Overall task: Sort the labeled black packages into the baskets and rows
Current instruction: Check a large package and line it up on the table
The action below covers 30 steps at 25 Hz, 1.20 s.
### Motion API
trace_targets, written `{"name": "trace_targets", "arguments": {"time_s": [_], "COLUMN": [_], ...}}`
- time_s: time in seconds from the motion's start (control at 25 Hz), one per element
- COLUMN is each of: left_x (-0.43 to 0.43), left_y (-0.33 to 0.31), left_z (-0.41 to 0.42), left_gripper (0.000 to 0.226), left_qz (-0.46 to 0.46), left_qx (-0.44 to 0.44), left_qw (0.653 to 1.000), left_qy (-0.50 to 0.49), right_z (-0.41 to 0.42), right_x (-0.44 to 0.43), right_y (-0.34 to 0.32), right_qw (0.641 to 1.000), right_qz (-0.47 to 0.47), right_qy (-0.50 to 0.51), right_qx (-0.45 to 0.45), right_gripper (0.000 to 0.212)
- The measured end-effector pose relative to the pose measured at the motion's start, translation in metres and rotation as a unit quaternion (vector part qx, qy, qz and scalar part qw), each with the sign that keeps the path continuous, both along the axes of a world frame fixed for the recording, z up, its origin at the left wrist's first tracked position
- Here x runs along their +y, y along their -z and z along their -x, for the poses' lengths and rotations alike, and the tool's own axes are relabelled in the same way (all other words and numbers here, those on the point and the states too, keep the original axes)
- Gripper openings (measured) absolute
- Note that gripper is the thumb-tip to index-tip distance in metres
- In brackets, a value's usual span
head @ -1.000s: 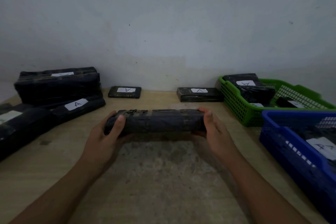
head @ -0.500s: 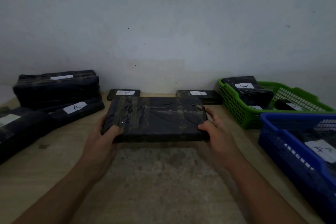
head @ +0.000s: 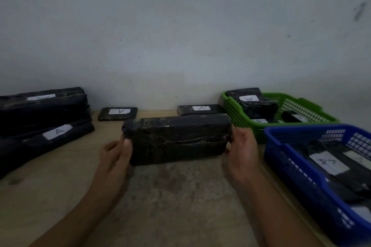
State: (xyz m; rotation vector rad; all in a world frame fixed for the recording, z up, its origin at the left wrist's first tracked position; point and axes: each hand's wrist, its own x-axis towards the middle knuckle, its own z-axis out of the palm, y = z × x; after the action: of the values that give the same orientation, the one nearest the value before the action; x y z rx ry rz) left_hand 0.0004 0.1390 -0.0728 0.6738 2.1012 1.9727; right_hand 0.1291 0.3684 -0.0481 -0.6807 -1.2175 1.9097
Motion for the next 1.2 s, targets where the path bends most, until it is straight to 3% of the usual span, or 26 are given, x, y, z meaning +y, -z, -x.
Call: {"name": "trace_targets", "arguments": {"time_s": [0.12, 0.28, 0.44, 0.68, 0.84, 1.0, 1.2], "left_x": [0.017, 0.048, 0.081, 0.106, 0.115, 0.124, 0.131], "left_y": [-0.009, -0.013, -0.008, 0.013, 0.015, 0.019, 0.019], "left_z": [0.002, 0.011, 0.01, 0.024, 0.028, 0.031, 0.031], "left_gripper": [0.041, 0.049, 0.041, 0.062, 0.066, 0.067, 0.056], "left_qz": [-0.047, -0.035, 0.024, 0.14, 0.154, 0.171, 0.172], "left_qx": [-0.035, 0.0, 0.069, 0.16, 0.187, 0.206, 0.217], "left_qw": [0.998, 0.999, 0.997, 0.977, 0.97, 0.963, 0.961], "left_qy": [0.013, 0.025, 0.017, 0.002, -0.013, -0.016, -0.003], "right_z": [-0.004, -0.002, -0.006, 0.003, 0.015, 0.018, 0.021], "right_x": [0.008, 0.015, 0.031, 0.06, 0.062, 0.059, 0.05], "right_y": [-0.001, 0.004, 0.014, 0.037, 0.042, 0.042, 0.04], "right_qw": [1.0, 0.995, 0.964, 0.913, 0.875, 0.876, 0.773], "right_qz": [0.004, -0.085, -0.17, -0.204, -0.243, -0.267, -0.384], "right_qy": [-0.007, 0.032, 0.101, 0.227, 0.247, 0.216, 0.124], "right_qx": [-0.013, -0.044, -0.178, -0.272, -0.338, -0.339, -0.489], "right_gripper": [0.061, 0.028, 0.043, 0.034, 0.045, 0.052, 0.062]}}
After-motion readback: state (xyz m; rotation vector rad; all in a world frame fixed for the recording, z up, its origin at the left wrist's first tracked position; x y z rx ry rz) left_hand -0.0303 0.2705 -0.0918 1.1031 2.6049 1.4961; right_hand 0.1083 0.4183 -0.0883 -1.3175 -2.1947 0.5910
